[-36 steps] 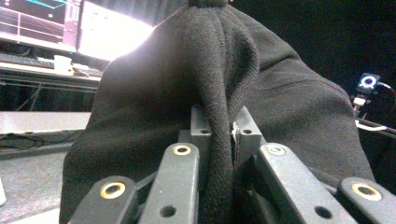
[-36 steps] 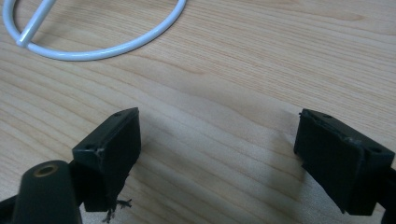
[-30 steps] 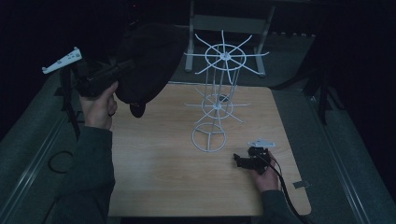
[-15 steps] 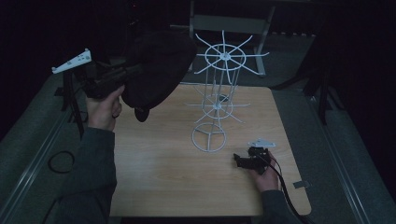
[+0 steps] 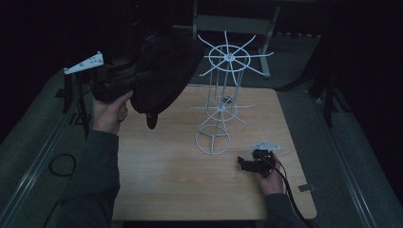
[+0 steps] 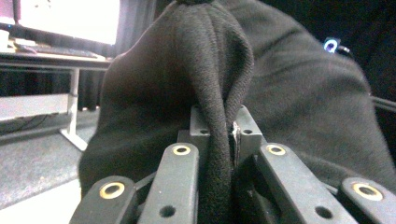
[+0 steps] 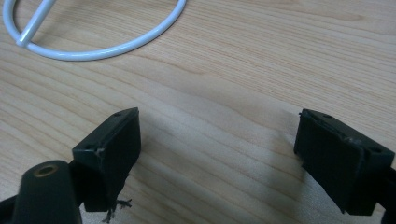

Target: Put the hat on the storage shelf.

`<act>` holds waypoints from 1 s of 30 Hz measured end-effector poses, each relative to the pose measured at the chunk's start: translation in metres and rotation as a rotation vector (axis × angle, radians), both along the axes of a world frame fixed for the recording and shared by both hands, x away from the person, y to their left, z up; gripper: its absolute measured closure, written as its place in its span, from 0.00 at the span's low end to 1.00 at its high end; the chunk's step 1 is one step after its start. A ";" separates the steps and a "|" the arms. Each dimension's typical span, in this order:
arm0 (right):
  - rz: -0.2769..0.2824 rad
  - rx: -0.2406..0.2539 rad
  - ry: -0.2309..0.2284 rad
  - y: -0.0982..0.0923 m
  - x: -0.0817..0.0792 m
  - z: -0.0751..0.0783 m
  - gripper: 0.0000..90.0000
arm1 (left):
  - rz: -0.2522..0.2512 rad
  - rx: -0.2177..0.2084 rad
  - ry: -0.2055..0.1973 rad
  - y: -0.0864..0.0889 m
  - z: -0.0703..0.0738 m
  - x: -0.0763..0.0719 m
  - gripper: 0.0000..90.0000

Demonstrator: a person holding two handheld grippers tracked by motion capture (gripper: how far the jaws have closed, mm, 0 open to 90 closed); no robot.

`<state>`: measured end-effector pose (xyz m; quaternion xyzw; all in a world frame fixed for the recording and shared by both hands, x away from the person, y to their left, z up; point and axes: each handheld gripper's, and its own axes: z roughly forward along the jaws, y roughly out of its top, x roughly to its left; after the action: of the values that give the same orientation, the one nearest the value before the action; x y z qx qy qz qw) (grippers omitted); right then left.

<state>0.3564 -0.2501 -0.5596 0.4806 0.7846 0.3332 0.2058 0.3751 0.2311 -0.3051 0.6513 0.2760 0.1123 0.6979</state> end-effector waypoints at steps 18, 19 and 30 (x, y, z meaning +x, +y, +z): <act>0.000 0.000 0.001 0.000 0.000 0.000 0.16 | -0.045 0.084 0.039 -0.005 -0.005 0.005 0.90; 0.000 0.000 0.001 0.000 0.000 0.000 0.16 | -0.048 0.086 0.041 -0.005 -0.006 0.005 0.90; 0.000 0.000 0.000 0.000 0.000 0.000 0.16 | -0.044 0.114 0.055 -0.009 -0.008 0.006 0.76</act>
<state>0.3563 -0.2501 -0.5596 0.4805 0.7847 0.3332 0.2058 0.3813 0.2223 -0.3129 0.6986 0.2741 0.0945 0.6541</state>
